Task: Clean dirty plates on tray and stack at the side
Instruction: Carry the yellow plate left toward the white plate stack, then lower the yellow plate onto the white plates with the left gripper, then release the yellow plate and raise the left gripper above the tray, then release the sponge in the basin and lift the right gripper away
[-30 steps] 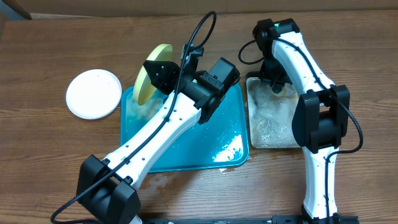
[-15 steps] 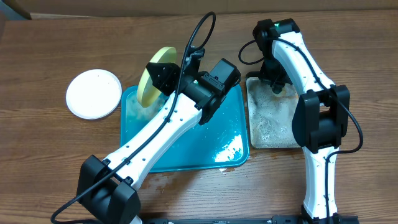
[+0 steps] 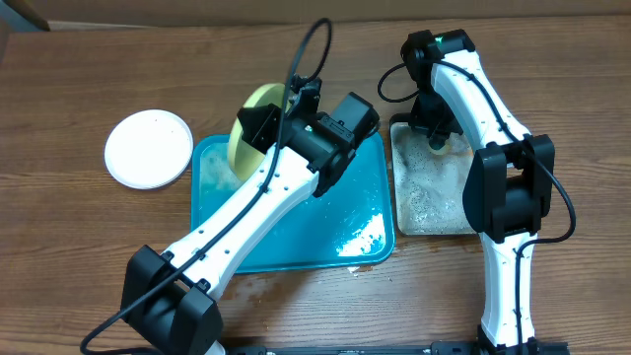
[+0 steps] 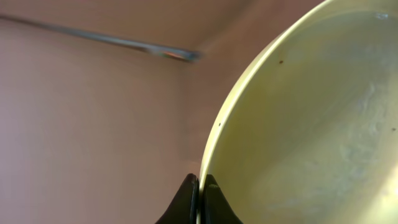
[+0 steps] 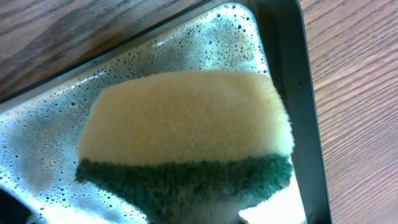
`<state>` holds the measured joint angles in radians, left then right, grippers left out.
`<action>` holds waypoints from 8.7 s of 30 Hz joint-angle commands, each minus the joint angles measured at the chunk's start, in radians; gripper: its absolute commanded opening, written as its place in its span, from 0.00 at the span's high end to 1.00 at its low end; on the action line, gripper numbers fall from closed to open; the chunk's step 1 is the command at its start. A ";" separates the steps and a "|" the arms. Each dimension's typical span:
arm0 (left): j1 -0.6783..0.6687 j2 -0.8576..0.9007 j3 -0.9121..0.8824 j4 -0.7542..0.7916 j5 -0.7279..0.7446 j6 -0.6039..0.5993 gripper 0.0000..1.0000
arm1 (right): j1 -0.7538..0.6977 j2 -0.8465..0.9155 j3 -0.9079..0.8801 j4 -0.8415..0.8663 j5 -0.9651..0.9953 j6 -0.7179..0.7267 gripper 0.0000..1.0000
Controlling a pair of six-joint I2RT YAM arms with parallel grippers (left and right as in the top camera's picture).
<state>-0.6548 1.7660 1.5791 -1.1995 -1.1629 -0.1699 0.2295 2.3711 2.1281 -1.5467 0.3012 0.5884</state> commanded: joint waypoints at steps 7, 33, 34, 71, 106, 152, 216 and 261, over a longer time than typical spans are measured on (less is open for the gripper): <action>0.244 0.012 0.021 0.017 0.669 -0.219 0.96 | -0.003 0.012 0.025 -0.013 -0.001 -0.017 0.96; 0.970 0.010 0.006 0.105 1.394 -0.127 0.95 | -0.003 0.012 0.024 -0.041 -0.083 -0.047 0.96; 0.992 0.010 -0.003 0.107 1.393 -0.120 0.96 | -0.003 0.012 0.025 -0.042 -0.087 -0.047 0.96; 1.343 0.019 -0.367 0.528 1.492 -0.066 0.96 | -0.003 0.012 0.025 -0.114 -0.105 -0.066 0.96; 1.326 0.003 -0.311 0.576 1.601 -0.112 0.96 | -0.003 0.012 0.025 -0.140 -0.106 -0.070 0.96; 1.164 0.171 -0.260 0.642 1.288 -0.118 0.96 | -0.001 0.012 0.025 -0.148 -0.143 -0.108 0.96; 1.099 0.266 0.053 0.365 1.446 -0.151 0.96 | 0.017 0.012 0.025 -0.147 -0.164 -0.148 0.96; 0.589 -0.157 0.101 0.073 1.201 -0.061 0.85 | 0.018 0.012 0.025 -0.113 -0.165 -0.180 0.00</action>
<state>-0.0643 1.6295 1.6630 -1.1267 0.0471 -0.2512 0.2440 2.3726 2.1281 -1.6611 0.1352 0.4114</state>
